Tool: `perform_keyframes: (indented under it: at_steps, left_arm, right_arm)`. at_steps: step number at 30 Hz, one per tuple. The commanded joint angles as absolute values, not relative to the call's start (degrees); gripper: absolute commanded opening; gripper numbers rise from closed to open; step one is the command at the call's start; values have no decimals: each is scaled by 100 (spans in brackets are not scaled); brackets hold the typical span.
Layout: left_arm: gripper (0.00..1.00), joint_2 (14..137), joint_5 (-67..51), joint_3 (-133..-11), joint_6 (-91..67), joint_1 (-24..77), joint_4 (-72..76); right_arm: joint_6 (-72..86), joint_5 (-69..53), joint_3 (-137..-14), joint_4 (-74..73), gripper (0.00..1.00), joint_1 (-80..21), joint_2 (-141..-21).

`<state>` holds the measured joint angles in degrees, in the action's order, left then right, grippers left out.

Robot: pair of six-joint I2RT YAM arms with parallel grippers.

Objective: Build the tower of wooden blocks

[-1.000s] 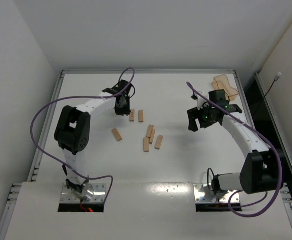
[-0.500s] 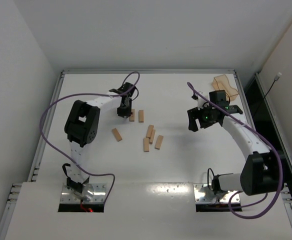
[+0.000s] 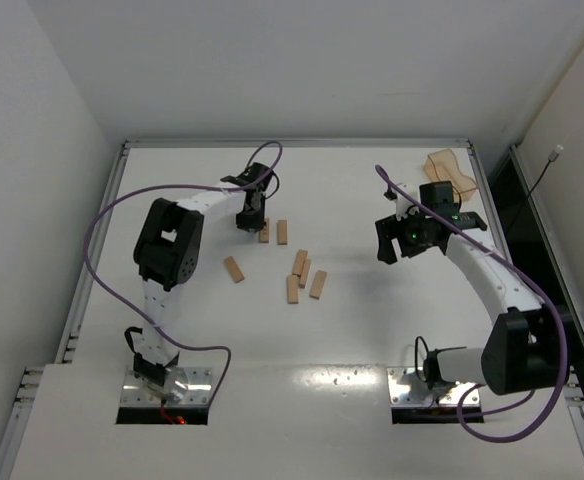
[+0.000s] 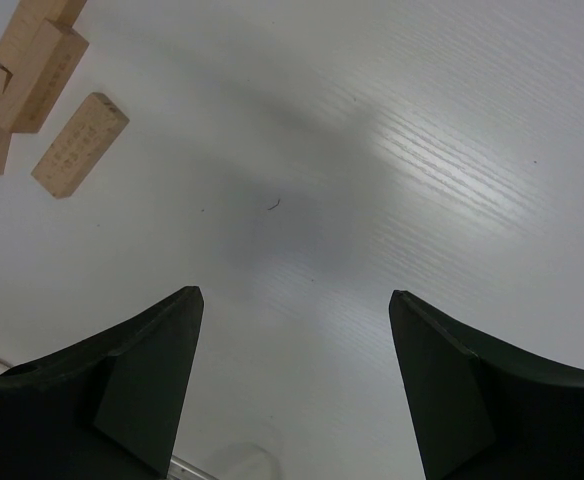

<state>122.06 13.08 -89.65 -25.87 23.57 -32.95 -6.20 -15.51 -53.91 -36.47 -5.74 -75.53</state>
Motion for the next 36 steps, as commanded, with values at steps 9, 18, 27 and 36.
perform_keyframes:
  at_steps: [9, 18, 27, 36]
  left_arm:
    - [28, 12305, 1072, -9097, -2601, 2434, -3208]
    - [33, 12305, 1020, -9097, -2602, 2549, -3208]
    - [44, 12357, 1020, -9202, -2654, 2602, -3208]
    - [47, 12296, 967, -9202, -2715, 2707, -3208]
  right_arm:
    - [-606, -1670, -5379, -3560, 73, -545, -7409]
    - [-606, -1670, -5379, -3560, 73, -545, -7409]
    - [-606, -1670, -5379, -3560, 73, -545, -7409]
    - [-606, -1670, -5379, -3560, 73, -545, -7409]
